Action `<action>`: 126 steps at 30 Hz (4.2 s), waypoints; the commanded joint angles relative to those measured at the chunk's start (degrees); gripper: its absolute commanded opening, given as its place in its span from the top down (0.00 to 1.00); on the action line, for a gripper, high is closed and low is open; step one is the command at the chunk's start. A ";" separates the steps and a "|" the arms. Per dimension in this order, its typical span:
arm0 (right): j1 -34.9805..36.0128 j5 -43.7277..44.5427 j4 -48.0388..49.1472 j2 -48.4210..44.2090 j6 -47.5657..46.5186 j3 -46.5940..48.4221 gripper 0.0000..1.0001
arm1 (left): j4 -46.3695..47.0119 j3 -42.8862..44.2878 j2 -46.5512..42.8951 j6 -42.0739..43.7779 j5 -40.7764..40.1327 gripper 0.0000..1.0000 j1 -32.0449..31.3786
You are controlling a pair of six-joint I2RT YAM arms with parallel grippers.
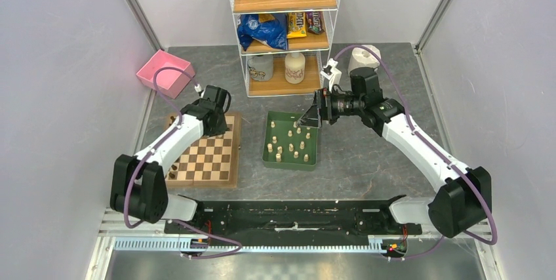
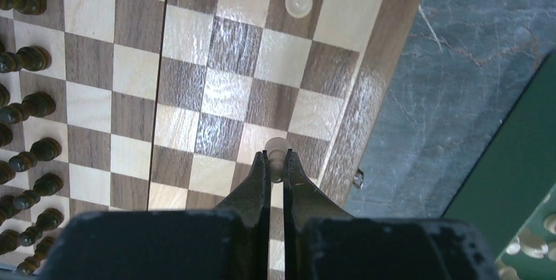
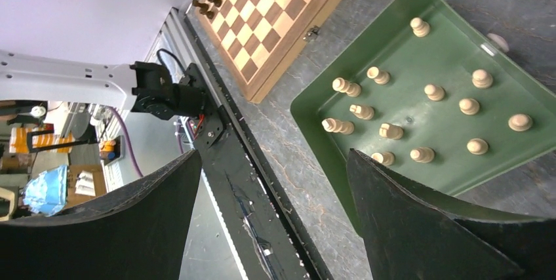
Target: Set up the chess pieces on the board
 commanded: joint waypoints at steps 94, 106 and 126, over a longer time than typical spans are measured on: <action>-0.05 57.64 -10.48 -9.34 14.95 0.68 0.15 | 16.88 16.39 17.64 7.95 10.29 0.52 -20.64; -0.39 55.24 -12.24 -6.74 16.73 1.46 0.15 | 14.29 22.56 25.52 8.48 6.73 0.58 -20.82; -1.22 54.24 -12.85 -5.86 16.34 1.72 0.15 | 7.48 26.81 31.32 10.08 1.17 0.61 -20.82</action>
